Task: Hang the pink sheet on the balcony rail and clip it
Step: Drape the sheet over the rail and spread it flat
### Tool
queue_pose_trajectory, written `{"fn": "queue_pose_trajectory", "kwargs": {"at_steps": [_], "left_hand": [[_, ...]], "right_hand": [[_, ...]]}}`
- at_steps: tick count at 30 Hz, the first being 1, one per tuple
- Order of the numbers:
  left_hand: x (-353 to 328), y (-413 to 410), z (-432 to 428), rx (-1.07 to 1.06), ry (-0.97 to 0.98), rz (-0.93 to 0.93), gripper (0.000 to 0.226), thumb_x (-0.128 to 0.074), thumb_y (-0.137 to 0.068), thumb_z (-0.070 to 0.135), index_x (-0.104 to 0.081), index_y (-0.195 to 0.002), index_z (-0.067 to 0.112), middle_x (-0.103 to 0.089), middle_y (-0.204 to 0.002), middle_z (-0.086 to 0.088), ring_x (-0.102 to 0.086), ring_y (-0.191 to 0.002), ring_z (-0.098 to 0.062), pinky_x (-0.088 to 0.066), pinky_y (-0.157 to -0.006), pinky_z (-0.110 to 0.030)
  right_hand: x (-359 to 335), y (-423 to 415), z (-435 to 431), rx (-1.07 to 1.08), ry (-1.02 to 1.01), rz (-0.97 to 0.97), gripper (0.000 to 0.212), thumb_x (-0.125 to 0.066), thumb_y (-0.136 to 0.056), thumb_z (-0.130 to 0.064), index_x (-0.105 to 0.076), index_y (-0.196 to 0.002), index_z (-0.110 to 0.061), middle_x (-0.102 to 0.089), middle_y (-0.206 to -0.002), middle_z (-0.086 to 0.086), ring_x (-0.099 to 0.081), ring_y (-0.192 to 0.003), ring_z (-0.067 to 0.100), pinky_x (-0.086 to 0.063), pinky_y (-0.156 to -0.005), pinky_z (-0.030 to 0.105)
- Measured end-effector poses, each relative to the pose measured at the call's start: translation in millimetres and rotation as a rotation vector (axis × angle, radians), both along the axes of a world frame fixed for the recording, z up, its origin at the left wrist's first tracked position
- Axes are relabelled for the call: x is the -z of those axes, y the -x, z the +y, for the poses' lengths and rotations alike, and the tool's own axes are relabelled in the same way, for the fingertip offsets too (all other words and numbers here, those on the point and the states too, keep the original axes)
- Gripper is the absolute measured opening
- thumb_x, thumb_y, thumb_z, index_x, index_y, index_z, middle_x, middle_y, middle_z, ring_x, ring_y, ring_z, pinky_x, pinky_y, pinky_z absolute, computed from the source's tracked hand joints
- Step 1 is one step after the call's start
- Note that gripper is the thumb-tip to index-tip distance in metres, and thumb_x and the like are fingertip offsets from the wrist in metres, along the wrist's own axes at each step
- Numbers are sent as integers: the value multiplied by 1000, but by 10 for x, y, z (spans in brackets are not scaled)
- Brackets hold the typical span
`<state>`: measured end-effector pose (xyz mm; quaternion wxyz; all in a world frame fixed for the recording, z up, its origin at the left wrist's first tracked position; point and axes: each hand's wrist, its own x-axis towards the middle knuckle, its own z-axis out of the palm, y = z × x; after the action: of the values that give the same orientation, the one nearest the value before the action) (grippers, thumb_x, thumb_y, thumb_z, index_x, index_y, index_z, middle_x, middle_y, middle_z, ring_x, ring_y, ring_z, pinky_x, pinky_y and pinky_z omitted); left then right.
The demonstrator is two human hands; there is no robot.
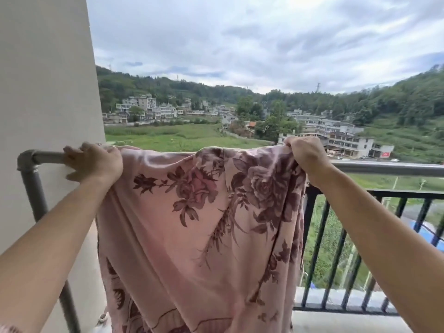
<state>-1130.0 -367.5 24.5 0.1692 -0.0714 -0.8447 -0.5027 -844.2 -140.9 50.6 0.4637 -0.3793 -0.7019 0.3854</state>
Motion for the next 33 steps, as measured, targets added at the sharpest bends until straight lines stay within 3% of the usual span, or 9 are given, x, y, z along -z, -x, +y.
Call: {"fn": "queue_pose_trajectory", "kwargs": {"at_steps": [5,10,13,21,24,28,30,31,33], "left_hand": [[165,-621,262,115,9,115,83,-50,-90,34,-4,-149,-1,2,-158,-18,2,-146,-34,-10,-114,-56],[302,-1492,667,584,164,462,63,-45,-94,36,-16,-148,24,-9,-154,-4,-4,-144,-24,-1,-116,-55],[270,-1851,929,688,216,418,56,-35,-97,42,-15,-148,31,-11,-155,-3,-2,-145,-24,2,-116,-55],[265,-2146,1384,493,307,221,53,-24,-99,45,-27,-147,22,-6,-159,-14,11,-146,-34,2,-118,-50],[301,-2321,1456,394,189,262,50,-30,-97,43,-35,-143,24,-19,-156,-11,-5,-146,-29,-6,-118,-52],[474,-2913,1480,334,-64,442,31,-45,-87,44,-50,-111,25,-45,-118,2,-38,-119,-20,-23,-106,-42],[590,-3122,1501,305,7,565,43,-42,-78,59,-54,-98,23,-49,-98,5,-46,-96,-15,-20,-89,-14],[628,-3166,1525,260,83,623,52,-40,-75,65,-56,-95,20,-49,-90,5,-46,-87,-14,-18,-79,-12],[638,-3193,1579,156,241,669,59,-46,-74,70,-59,-94,16,-46,-85,4,-41,-80,-13,-15,-78,-15]], "right_hand": [[32,-169,-13,-110,171,145,19,-39,-80,-17,-56,-73,-12,-65,-71,-3,-44,-55,15,-32,-45,25],[112,-454,48,-396,211,166,17,-56,-90,-13,-68,-79,-7,-63,-69,1,-57,-59,12,-46,-52,22],[180,-593,81,-512,194,155,21,-62,-89,-21,-65,-75,-6,-66,-67,4,-62,-60,14,-53,-53,23],[205,-746,273,-716,359,142,35,-45,-99,-29,-62,-77,-8,-65,-64,4,-61,-61,16,-54,-67,32],[235,-790,361,-737,233,-11,27,-42,-101,-17,-61,-86,-7,-62,-68,5,-57,-57,16,-52,-58,27],[169,-835,447,-762,130,-36,14,-53,-96,-14,-64,-91,-8,-62,-70,5,-57,-52,14,-50,-49,22],[108,-830,469,-728,54,-65,15,-53,-95,-12,-65,-87,-8,-62,-70,5,-56,-50,13,-48,-46,21],[77,-826,481,-715,11,-90,16,-53,-94,-11,-66,-87,-5,-62,-70,5,-56,-51,13,-48,-47,21],[14,-827,509,-709,-80,-149,18,-55,-92,-9,-69,-91,2,-64,-69,5,-56,-52,12,-47,-49,22]]}}
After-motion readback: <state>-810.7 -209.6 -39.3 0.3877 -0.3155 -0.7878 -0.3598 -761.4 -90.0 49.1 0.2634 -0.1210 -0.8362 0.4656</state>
